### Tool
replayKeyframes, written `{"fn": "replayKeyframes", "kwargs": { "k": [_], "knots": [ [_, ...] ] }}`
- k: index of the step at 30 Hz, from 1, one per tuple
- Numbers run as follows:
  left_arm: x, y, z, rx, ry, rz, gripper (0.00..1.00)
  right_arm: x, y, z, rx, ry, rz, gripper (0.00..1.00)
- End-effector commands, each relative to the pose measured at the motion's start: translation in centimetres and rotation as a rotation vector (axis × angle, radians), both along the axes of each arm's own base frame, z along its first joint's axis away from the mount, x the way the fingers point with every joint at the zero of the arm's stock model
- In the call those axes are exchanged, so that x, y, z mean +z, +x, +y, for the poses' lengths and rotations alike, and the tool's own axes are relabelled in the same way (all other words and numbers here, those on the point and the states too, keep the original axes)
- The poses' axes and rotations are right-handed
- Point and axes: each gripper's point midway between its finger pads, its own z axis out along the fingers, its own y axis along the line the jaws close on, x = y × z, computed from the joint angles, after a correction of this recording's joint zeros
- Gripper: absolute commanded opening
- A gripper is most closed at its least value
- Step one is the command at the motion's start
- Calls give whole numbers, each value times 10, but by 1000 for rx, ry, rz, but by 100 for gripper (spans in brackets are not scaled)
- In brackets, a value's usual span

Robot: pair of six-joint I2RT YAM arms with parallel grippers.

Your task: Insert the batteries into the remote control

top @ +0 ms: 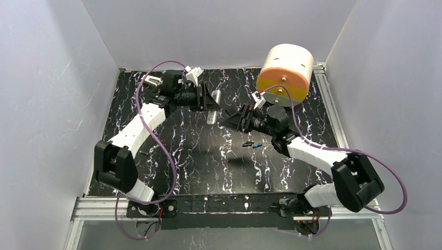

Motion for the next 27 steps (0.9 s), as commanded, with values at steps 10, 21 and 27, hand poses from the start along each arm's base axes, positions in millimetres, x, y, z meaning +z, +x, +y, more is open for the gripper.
{"fn": "replayKeyframes", "kwargs": {
  "k": [10,21,27],
  "knots": [
    [120,-40,-37,-183,-398,-50,25,134,-13,35,178,399,-139,98],
    [139,-52,-36,-198,-450,-73,26,141,-16,49,246,446,-103,72],
    [141,-49,-31,-126,-445,-104,67,141,-28,48,316,454,-192,33]
  ]
}}
